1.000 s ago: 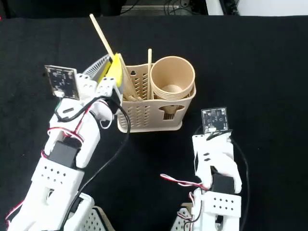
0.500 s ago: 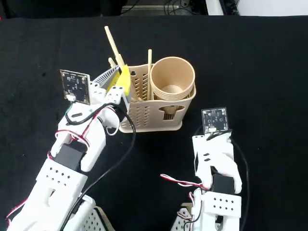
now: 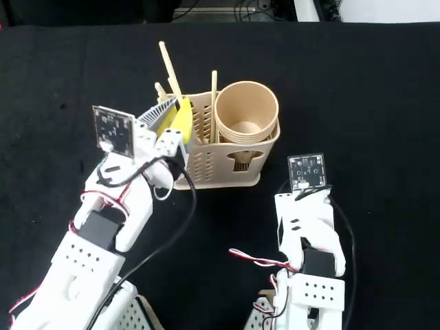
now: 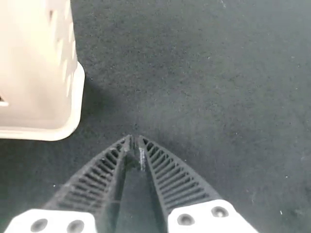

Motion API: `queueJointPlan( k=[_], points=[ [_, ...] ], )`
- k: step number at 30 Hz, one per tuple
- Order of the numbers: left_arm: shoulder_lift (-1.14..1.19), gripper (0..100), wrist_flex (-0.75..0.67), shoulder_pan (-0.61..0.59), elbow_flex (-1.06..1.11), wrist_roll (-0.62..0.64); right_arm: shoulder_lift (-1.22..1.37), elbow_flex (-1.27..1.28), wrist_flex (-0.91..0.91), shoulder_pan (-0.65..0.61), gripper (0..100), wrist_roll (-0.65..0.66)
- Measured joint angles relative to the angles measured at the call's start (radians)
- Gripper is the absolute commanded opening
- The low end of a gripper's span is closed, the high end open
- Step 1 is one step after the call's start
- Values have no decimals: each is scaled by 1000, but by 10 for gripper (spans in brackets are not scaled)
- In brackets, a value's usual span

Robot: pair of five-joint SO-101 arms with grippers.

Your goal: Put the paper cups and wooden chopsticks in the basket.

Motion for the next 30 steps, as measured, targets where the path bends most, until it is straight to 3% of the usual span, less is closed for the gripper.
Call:
queueJointPlan(
  k=[12, 15, 19, 24, 30],
  points=[
    [-2, 152, 0, -57, 49, -57, -6, 0, 31, -5, 15, 0],
    [-18, 151, 83, -69, 15, -57, -6, 0, 35, -5, 13, 0],
    [-110, 151, 304, -94, -80, -60, -6, 0, 52, -5, 13, 0],
    [-338, 151, 493, -238, -89, -68, -6, 0, 91, -55, 14, 0],
    [-669, 112, 519, -442, 152, -161, -6, 0, 109, -121, 15, 2]
  ],
)
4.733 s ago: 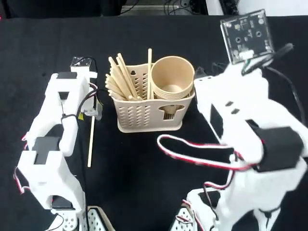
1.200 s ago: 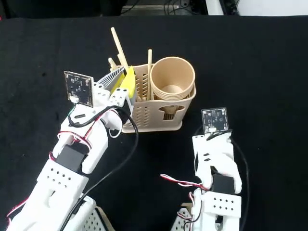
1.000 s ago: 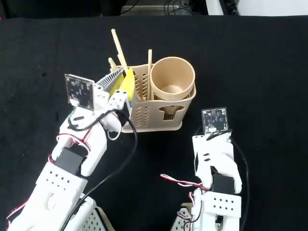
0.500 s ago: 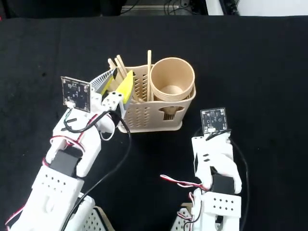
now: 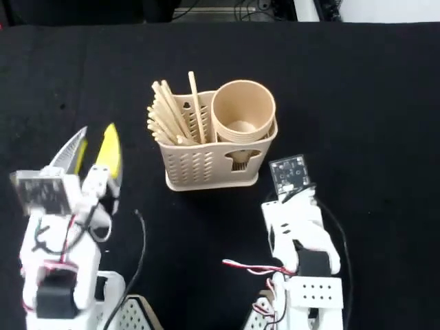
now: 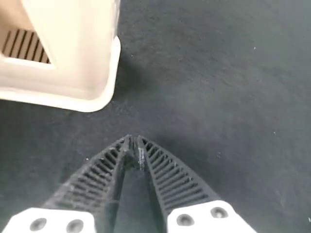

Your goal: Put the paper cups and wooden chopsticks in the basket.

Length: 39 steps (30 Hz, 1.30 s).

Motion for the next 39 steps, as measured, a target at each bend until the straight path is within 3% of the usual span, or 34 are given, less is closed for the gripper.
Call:
queueJointPlan(
  k=[2, 11, 16, 26, 39],
  points=[
    [-101, 98, 23, -51, 110, -32, 0, 0, 0, -5, 14, 0],
    [-121, 95, 207, -175, 331, -153, 0, 0, 130, -8, 15, 0],
    [-129, 95, 241, -241, 486, -167, 0, 0, 193, -8, 13, 0],
    [-127, 95, 394, -321, 496, -170, 0, 0, 238, -8, 13, 0],
    [-127, 95, 397, -321, 496, -170, 0, 0, 238, -8, 13, 0]
  ],
)
